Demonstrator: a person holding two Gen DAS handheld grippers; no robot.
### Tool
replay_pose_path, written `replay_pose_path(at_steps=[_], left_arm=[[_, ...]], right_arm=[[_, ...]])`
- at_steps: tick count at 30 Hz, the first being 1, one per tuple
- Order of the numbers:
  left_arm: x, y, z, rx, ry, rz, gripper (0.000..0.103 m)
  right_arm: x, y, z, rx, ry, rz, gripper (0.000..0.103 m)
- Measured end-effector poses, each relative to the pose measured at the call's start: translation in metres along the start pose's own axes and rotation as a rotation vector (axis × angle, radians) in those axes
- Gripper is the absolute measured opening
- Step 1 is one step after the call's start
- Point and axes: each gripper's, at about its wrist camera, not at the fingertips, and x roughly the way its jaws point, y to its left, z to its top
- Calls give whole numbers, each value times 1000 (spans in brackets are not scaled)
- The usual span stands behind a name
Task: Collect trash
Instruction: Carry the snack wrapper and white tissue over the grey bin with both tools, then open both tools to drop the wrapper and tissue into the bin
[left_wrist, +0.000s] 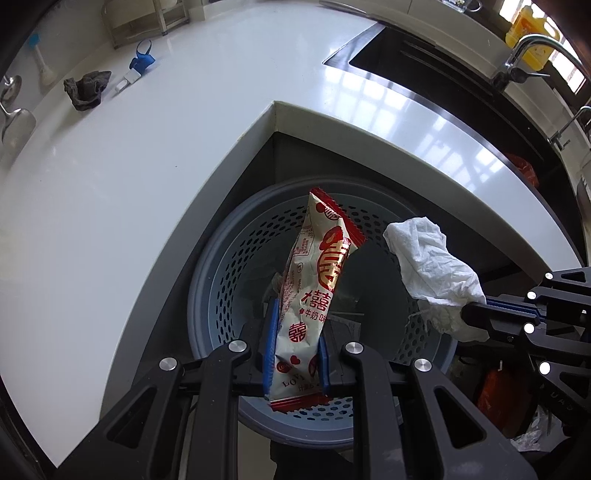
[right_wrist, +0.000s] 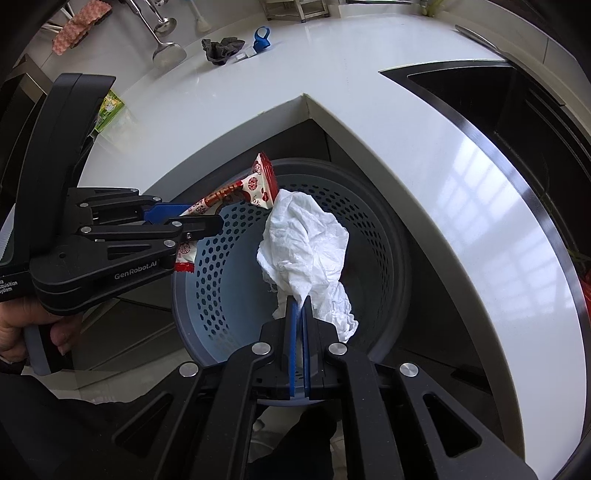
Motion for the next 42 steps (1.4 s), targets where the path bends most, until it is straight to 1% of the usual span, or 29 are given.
replay_pose_path(at_steps=[4,7,11,12,23,31,39,41,42], left_arm=[[8,1,-1,4,10,-24,18],[13,6,0,3,24,-28,18],[17,8,0,5,36,-25,18],[19,7,-5,5,37,-25,18],[35,1,-3,16,56,-13,19],[53,0,-9,27,97,4,19],[59,1,-9,19,101,-8,19],[59,4,-9,16,99,-9,23],[59,6,-9,14,96,-9,23]], right_arm=[[7,-1,-3,1,17,-4,3],[14,-2,-2,-1,31,-7,2],[21,-3,-1,-4,44,-8,2],[23,-3,-1,-6,48,-8,2],[34,-4,-3,-6,69,-17,3],[50,-3,-5,-11,106,-29,3],[60,2,-2,-19,119,-39,3],[61,4,-1,-19,121,-41,3],[62,5,0,-20,121,-42,3]])
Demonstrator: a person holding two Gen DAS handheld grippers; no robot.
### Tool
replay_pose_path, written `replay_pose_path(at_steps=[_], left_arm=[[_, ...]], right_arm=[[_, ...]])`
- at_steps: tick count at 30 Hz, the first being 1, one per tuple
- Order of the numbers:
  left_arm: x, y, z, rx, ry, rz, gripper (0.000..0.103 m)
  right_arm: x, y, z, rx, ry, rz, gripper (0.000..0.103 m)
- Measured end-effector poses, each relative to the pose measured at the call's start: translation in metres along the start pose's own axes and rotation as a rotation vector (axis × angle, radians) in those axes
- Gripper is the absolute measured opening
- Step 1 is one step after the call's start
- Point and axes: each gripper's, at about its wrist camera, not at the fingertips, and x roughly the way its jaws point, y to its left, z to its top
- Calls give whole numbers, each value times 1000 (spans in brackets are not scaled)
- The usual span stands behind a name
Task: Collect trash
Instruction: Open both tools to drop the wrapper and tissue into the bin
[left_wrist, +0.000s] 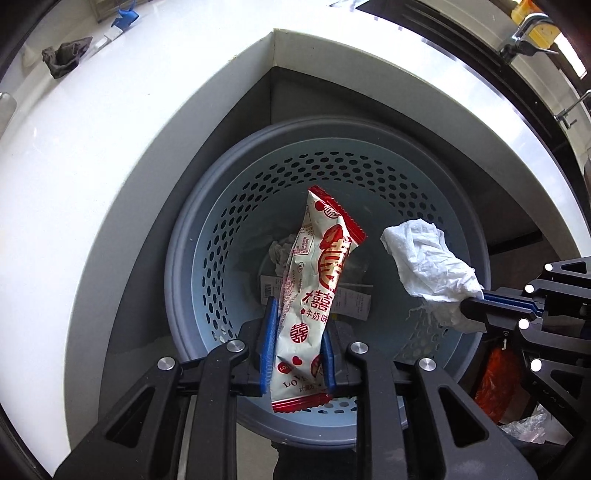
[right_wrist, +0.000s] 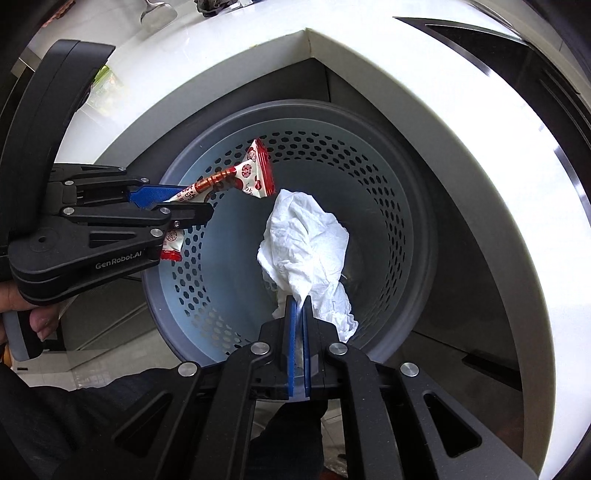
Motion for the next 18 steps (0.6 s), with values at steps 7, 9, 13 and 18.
replay_pose_path(at_steps=[7,9,13,18], left_arm=[[-6,6,0,-13,-42,23,63],[-7,5,0,-7,-47,31,65],[-11,6,1,-14,-63,39,73],[-34,16,3,-31,-104,39,76]], right_arm=[[-6,2,1,14,-28,-22,50],[-8,3,3,17,-36,-23,50],[-8,6,7,16,-39,-25,51],[-20,9,11,12,-78,-23,51]])
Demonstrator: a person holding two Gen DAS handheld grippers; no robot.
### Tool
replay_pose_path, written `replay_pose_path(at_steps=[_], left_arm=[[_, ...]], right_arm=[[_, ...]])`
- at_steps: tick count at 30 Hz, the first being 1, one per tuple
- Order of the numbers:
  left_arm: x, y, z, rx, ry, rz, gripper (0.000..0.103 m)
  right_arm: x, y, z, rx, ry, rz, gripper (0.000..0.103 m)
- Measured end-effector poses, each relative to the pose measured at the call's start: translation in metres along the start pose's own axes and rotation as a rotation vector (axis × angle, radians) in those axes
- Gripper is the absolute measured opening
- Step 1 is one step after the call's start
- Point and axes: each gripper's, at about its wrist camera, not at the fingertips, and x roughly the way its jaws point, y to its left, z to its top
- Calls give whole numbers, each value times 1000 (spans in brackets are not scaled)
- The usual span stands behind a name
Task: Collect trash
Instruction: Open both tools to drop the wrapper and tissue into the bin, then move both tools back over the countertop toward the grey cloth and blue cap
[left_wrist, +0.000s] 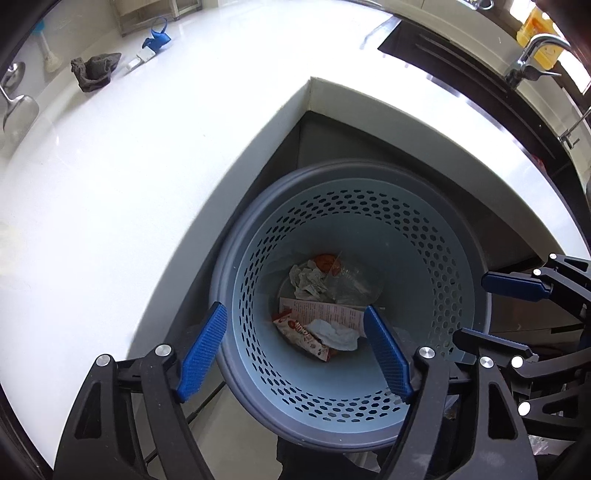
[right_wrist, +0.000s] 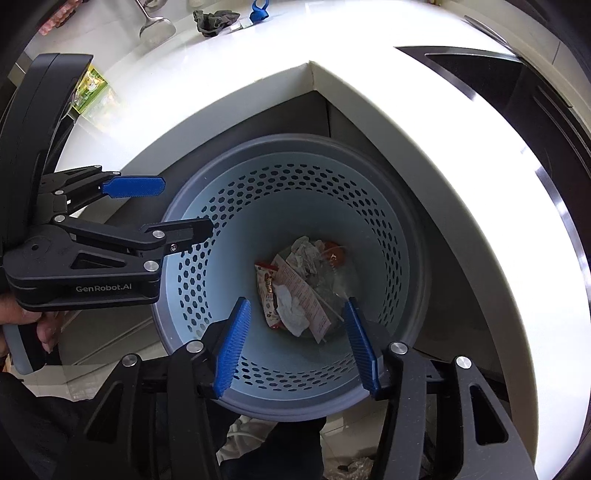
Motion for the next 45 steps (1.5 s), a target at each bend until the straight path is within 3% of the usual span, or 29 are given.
replay_pose_path(at_steps=[9,22,36,45], left_arm=[[-47,21,28,-57,-104,22,79],[-94,99,75,-164,-238,101,82],[-85,188,141,-246,-284,179,83],[-55,229,193,-267,-272,202,84]], right_arm=[[-38,5,27,-1,-131,30,52],[-61,24,117,-39,-252,49,56],[-24,50,233,-66,-292,57,58],[-12,51,251,-45,-278,31,58]])
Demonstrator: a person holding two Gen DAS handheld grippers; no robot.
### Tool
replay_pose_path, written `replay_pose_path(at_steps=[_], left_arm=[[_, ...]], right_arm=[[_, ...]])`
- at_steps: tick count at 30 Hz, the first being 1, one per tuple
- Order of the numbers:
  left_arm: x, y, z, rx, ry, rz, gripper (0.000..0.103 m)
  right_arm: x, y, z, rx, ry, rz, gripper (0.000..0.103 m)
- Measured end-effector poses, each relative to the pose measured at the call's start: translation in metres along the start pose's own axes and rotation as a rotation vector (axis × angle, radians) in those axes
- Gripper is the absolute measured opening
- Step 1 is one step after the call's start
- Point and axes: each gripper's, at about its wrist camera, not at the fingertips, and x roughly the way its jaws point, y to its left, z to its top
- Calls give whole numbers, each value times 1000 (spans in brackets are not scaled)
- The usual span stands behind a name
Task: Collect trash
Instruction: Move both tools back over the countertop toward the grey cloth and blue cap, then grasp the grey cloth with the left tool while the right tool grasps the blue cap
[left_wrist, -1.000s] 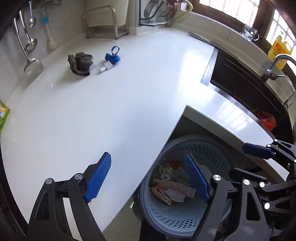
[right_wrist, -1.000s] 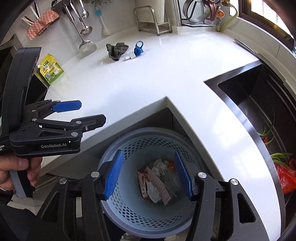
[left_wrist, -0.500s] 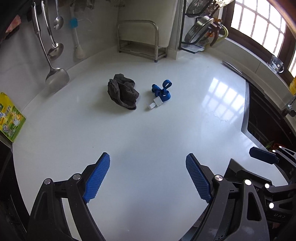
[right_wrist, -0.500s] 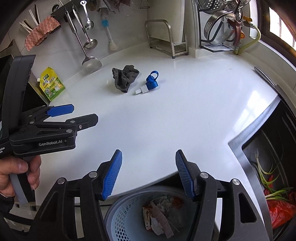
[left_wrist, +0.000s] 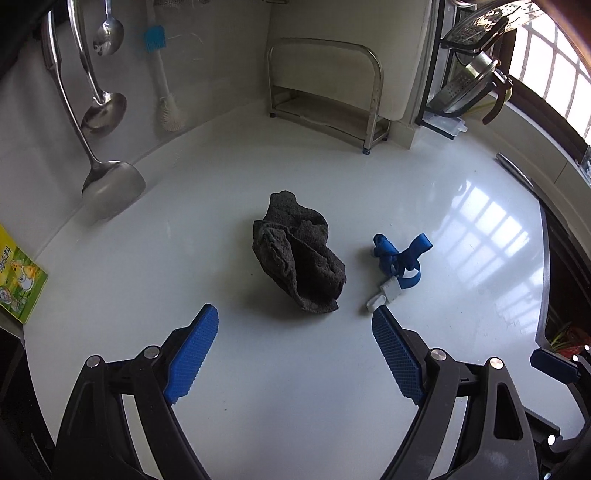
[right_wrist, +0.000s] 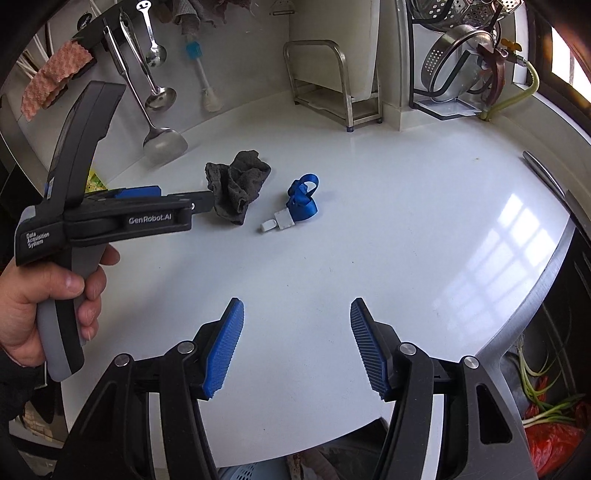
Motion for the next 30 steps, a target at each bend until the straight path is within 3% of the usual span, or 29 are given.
replay_pose_path(at_steps=[5,18,22,24,26,30], left_arm=[[21,-1,16,-5,12,3,84],[89,6,30,-24,111,-18,86],[91,11,31,-29,106,-32,55],[87,15,32,-28,106,-53,30],[80,23,31,-25,91,-53,23],[62,40,26,-6,44,7,20]], right_arm=[[11,-6,0,24,13,-22,58],[40,-10,40,5,11,-58,60],[53,-13,49,17,18,-55,61],[61,-14,55,27,22,-37,61],[72,-12,63,24,29,-39,61],[98,-12,78,58,45,-39,61]])
